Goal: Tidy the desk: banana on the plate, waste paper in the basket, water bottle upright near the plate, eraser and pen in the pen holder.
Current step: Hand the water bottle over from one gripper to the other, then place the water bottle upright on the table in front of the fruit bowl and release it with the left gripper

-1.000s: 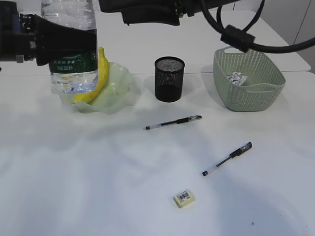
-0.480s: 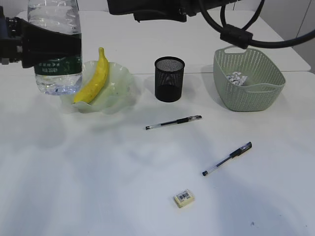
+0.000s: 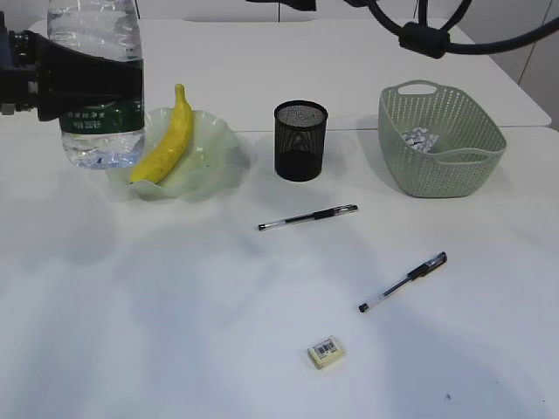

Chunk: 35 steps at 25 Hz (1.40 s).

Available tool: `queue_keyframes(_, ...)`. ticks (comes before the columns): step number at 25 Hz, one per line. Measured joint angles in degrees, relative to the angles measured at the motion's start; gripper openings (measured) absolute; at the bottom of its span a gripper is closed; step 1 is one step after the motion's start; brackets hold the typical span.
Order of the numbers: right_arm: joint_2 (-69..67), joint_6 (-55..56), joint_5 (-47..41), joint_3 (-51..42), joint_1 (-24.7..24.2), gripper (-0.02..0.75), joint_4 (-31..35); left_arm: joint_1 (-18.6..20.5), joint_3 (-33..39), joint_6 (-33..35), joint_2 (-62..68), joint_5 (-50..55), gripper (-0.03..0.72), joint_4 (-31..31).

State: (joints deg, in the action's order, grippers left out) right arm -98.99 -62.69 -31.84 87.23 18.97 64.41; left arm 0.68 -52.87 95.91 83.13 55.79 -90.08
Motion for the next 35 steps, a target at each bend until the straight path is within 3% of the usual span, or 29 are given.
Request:
queue_keyframes(14,3.3,-0.5,10.8,-2.9,-2.7,0.587,-9.8,0.0,0.0,0.0,0.0,0.1,0.386,0.0)
queue_keyframes(24,16.3,-0.5,27.7,-21.3,-4.0,0.587,-9.2,0.1,0.0,1.4,0.0,0.2,0.386,0.0)
queue_keyframes(29,20.1,-0.5,34.1,-26.3,-4.0,0.587,-4.8,0.1,0.0,3.1,0.0,0.3,0.386,0.3)
queue_keyframes(35,22.2,-0.5,35.8,-32.8,-4.0,0.587,-1.8,0.1,0.0,9.5,-1.6,0.3,0.386,2.4)
